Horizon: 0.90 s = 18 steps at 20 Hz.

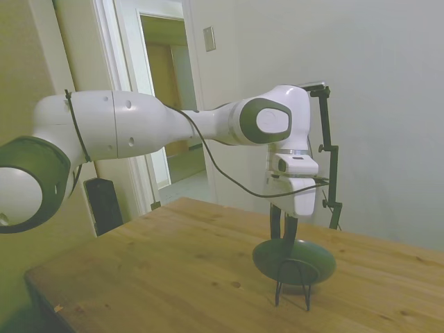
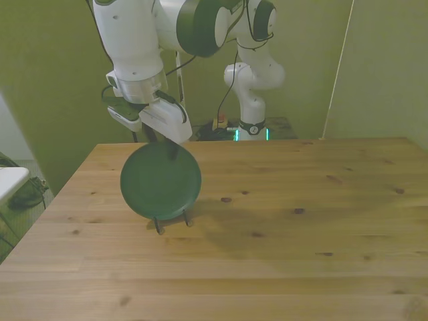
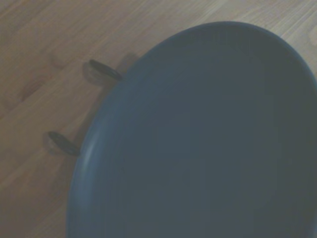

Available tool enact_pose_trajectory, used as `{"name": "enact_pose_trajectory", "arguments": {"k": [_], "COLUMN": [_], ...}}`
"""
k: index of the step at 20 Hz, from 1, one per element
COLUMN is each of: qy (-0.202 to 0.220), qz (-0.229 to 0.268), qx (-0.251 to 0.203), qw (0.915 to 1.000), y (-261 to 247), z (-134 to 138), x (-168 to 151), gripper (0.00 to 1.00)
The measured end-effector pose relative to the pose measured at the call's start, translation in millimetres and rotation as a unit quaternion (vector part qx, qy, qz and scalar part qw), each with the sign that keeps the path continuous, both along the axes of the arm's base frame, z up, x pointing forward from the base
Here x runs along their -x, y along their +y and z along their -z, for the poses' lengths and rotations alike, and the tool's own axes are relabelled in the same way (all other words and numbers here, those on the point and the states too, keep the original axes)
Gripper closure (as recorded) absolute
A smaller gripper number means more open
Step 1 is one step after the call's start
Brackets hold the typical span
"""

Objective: Unload the plate

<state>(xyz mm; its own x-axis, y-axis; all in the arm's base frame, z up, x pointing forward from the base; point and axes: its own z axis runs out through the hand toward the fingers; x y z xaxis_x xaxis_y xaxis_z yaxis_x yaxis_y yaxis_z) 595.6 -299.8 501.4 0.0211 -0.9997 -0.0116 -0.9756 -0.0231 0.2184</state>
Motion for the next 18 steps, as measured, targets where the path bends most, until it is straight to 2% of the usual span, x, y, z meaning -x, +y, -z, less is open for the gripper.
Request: {"name": "enact_pose_trajectory", "arguments": {"k": [18], "qy": [-0.001], "qz": [0.003], "qx": [-0.002], "qw": [1.0000], "y": [-0.5], "z": [-5.5], "x": [7.4], "gripper": [1.00]}}
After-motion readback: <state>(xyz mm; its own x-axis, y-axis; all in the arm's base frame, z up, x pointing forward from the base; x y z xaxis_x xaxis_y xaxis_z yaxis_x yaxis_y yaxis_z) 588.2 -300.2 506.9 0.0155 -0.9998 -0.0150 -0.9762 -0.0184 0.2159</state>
